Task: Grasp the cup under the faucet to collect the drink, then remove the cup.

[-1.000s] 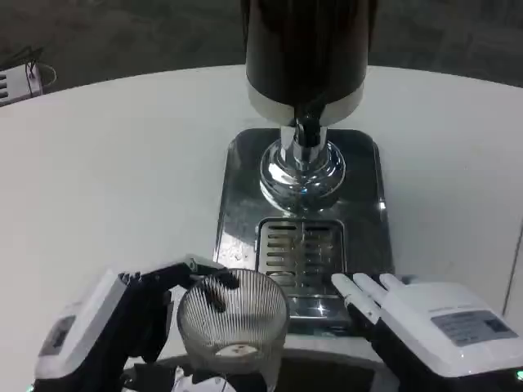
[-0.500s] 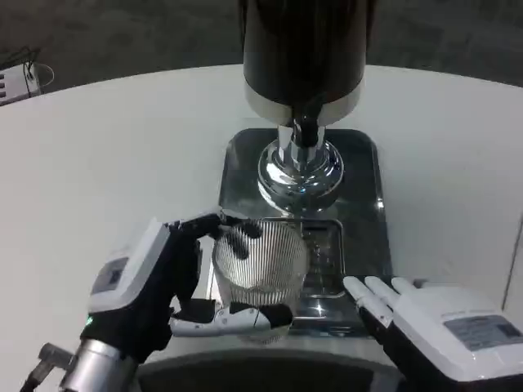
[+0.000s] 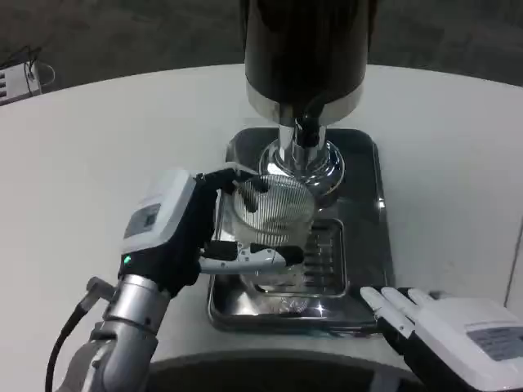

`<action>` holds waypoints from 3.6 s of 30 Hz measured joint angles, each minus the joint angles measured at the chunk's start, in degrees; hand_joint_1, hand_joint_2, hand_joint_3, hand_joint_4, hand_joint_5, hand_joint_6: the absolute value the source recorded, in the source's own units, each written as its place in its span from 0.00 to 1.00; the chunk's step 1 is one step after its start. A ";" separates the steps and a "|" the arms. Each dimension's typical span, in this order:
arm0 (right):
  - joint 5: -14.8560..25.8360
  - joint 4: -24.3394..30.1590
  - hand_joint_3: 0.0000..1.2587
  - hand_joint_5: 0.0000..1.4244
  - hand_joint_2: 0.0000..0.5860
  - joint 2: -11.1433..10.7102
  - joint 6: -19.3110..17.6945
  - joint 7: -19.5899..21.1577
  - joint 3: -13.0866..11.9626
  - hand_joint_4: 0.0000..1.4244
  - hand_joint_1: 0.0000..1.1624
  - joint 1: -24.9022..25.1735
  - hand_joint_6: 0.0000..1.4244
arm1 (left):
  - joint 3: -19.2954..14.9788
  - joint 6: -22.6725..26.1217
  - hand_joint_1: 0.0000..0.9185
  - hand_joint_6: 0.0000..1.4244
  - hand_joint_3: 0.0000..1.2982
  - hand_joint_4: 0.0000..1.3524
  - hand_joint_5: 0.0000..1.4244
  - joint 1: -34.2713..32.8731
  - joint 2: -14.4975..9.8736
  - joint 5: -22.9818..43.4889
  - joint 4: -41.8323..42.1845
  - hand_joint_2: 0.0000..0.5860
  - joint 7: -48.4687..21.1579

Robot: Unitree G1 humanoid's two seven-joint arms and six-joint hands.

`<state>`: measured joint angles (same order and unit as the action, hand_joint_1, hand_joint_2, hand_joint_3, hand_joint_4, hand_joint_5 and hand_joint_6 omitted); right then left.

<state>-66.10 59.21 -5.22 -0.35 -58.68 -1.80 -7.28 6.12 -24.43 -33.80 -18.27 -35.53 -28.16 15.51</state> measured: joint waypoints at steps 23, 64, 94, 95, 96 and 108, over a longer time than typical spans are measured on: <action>7.73 0.00 0.00 0.00 0.80 -4.92 1.57 0.00 -6.08 0.00 0.43 -1.71 0.00 | 8.97 6.45 0.23 0.81 0.40 0.30 0.54 -9.48 0.61 -1.19 -8.09 0.01 1.70; 10.01 -2.62 0.02 0.00 0.82 -12.39 11.55 2.52 0.33 0.00 0.42 1.74 0.00 | -1.80 0.58 0.02 0.23 0.09 0.07 0.15 9.01 -7.88 15.92 15.91 0.01 -11.60; 6.59 -0.44 0.02 0.00 0.82 -11.71 13.01 2.71 2.59 0.00 0.42 0.66 0.00 | -4.49 8.37 0.00 0.22 0.11 0.10 0.18 -6.29 -5.90 39.47 24.52 0.10 -40.79; 6.48 -0.22 0.02 0.00 0.82 -11.47 13.01 2.70 2.61 0.00 0.42 0.34 0.00 | -4.22 8.34 0.00 0.22 0.11 0.10 0.18 -7.02 -5.73 39.44 23.55 0.10 -41.37; 6.45 -0.22 0.02 0.00 0.82 -11.33 13.01 2.69 2.64 0.00 0.42 0.27 0.00 | -3.99 8.34 0.00 0.22 0.11 0.09 0.17 -7.43 -5.64 39.42 22.94 0.10 -41.66; 6.62 -0.15 0.02 0.00 0.82 -8.71 10.23 2.69 0.18 0.00 0.42 -1.06 0.00 | -0.60 6.99 0.00 0.21 0.09 0.08 0.16 -11.15 -5.41 37.06 18.10 0.09 -46.85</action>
<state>-59.48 59.06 -13.94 9.88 -55.98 -1.61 -8.34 5.52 -17.44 -44.95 -23.68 1.52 -10.06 -31.34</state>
